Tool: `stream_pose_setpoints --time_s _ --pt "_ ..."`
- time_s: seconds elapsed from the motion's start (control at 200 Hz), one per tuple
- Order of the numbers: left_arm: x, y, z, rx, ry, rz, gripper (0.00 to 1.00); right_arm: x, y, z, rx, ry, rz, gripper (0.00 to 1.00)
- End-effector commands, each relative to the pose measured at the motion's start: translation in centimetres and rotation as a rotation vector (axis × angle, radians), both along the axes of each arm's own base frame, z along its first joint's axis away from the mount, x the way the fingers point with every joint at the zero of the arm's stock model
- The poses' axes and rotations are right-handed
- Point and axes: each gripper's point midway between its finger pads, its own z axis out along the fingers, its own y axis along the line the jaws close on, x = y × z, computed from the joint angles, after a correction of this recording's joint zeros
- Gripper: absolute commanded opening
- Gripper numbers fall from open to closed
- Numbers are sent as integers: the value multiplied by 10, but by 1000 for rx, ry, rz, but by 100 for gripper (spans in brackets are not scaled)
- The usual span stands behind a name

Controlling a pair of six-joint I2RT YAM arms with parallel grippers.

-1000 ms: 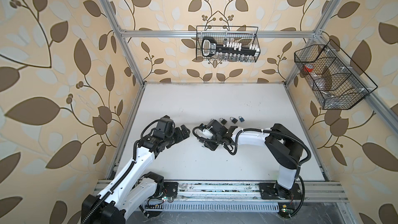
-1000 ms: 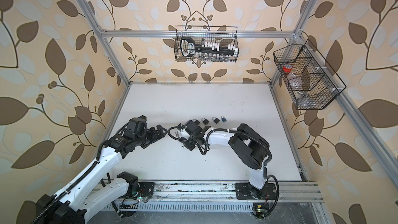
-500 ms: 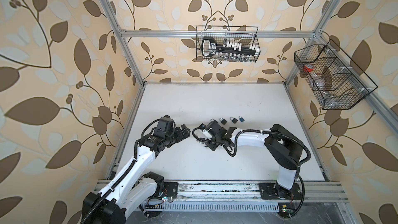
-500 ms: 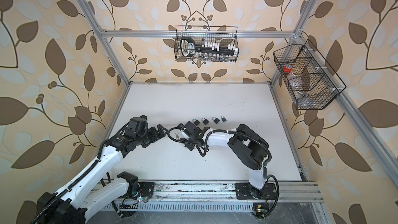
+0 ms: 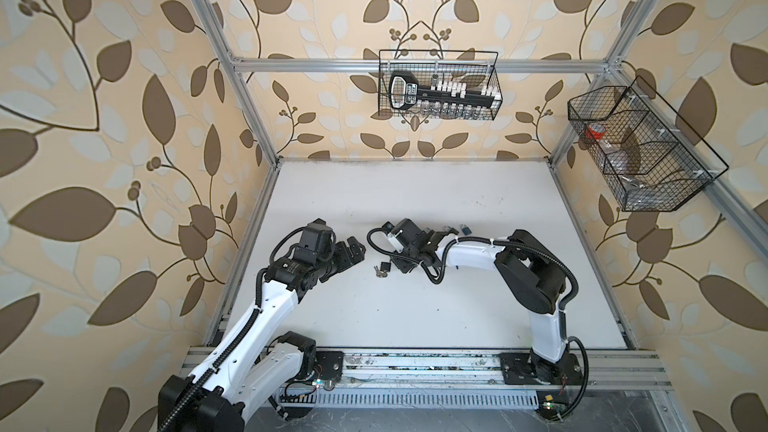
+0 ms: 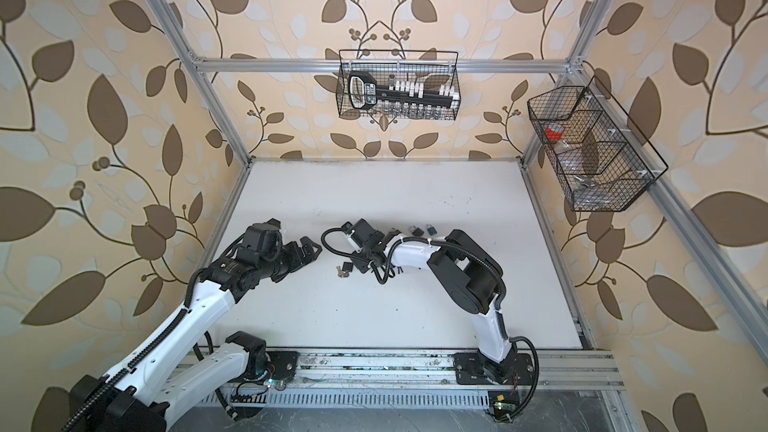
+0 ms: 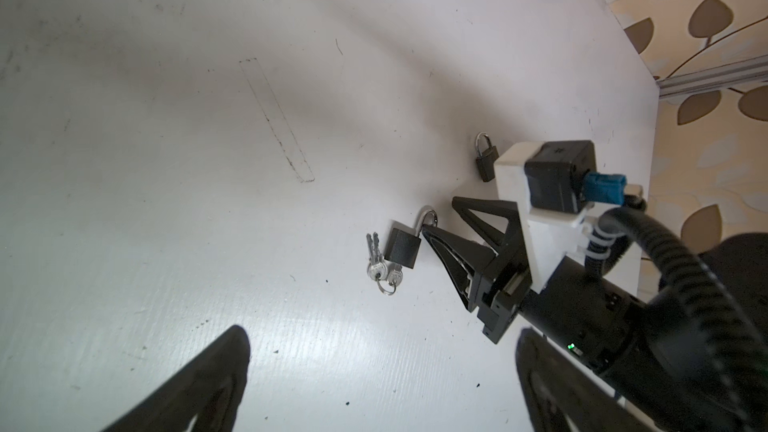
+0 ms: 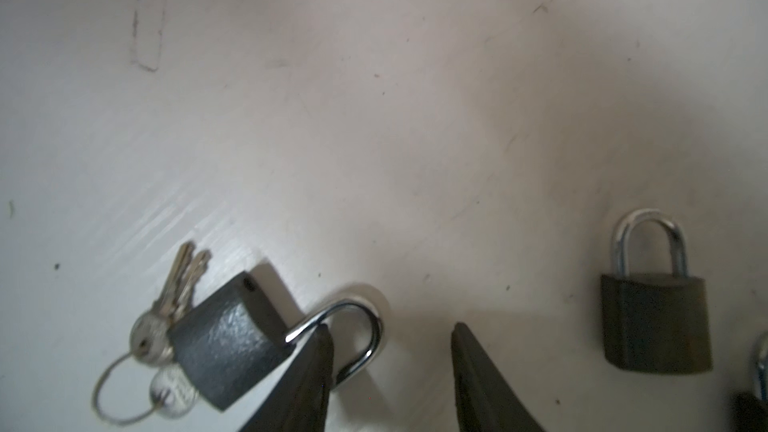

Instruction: Lock with the key

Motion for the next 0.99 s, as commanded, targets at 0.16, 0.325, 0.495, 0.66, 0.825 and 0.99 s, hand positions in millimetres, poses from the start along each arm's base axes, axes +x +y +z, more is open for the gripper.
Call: stream_pose_setpoints --time_s 0.16,0.325,0.495,0.66,0.825,0.99 --pt "6 10 22 19 -64 24 99 3 1 -48 -130 103 44 50" --pt "4 20 22 18 -60 55 99 6 18 -43 -77 121 62 50" --pt "5 35 23 -50 -56 104 99 15 11 -19 11 114 -8 50" --pt "12 32 35 -173 -121 70 99 3 13 17 175 87 50 51" --pt "18 28 37 -343 -160 57 99 -22 21 29 237 55 187 53" --pt "20 35 28 -462 -155 95 99 -34 23 8 142 64 244 53"
